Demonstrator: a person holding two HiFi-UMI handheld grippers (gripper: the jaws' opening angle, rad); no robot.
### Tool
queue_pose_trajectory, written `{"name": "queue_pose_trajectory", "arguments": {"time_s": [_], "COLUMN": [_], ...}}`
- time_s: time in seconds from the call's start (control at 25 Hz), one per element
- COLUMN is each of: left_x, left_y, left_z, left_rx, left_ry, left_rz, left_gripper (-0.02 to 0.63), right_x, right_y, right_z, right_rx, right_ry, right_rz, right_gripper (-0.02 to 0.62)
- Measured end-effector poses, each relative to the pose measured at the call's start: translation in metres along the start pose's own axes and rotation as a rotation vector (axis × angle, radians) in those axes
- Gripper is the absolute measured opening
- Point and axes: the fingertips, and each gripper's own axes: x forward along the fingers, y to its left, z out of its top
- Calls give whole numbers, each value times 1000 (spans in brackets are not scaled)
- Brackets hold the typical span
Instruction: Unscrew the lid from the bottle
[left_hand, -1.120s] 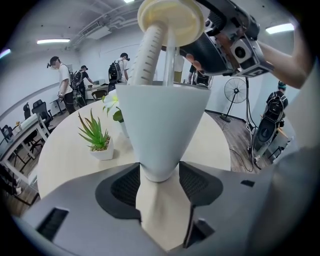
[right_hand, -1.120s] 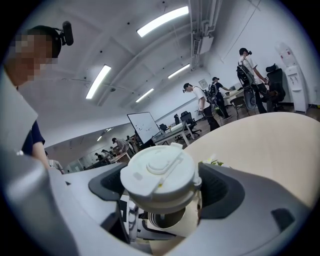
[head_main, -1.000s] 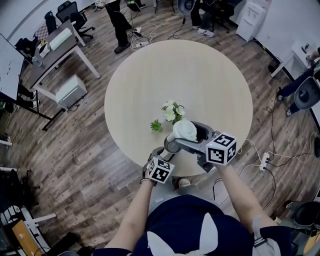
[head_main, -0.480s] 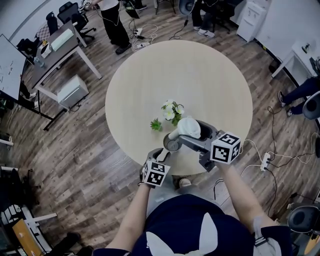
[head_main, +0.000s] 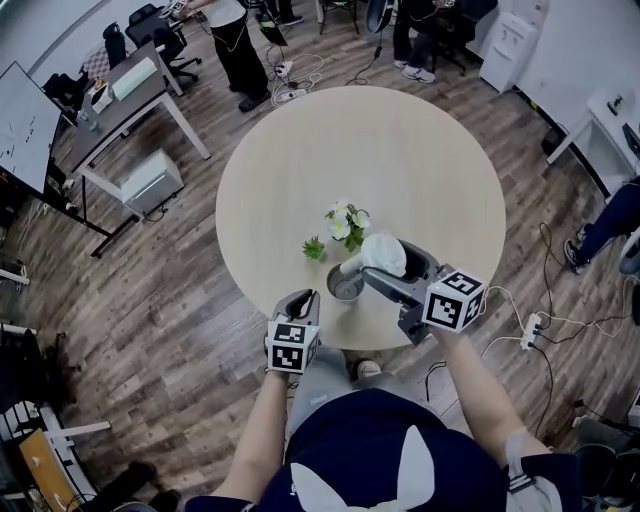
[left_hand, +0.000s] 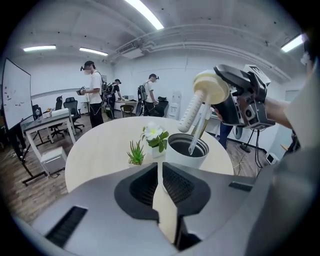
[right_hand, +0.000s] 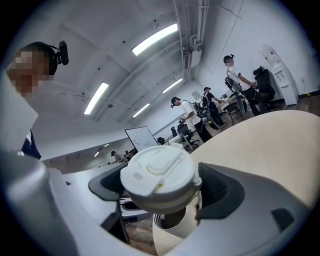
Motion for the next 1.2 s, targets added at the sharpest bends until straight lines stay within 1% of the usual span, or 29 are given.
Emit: {"name": "queue_pose_trajectory", "arguments": {"time_s": [0.2,0.32,0.56,0.88,1.2], "left_x": [-12,-21,-33,-40,-45], "left_y": [-1,-4,-14,-20,-33], "left_z": [11,21,36,36,43], "left_rx": [-38,-41,-46,-52,-47], "left_ry": [-44,-81,-127,-141,-168], "left_rz": [-7,-7,6,12,17], "left_gripper": [38,31,21,21,21], "right_x": [-8,-14,-26,-35,-47], "right_y": [5,9,13,22,23], "right_z": [5,7,10,9,15], "right_rx": [5,-6,-24,-30,-27], "right_ry": [-46,-70,-103,-125,-147], "right_rz": [5,-1,-8,-2,9], "right_gripper": [442,442,442,442,442]}}
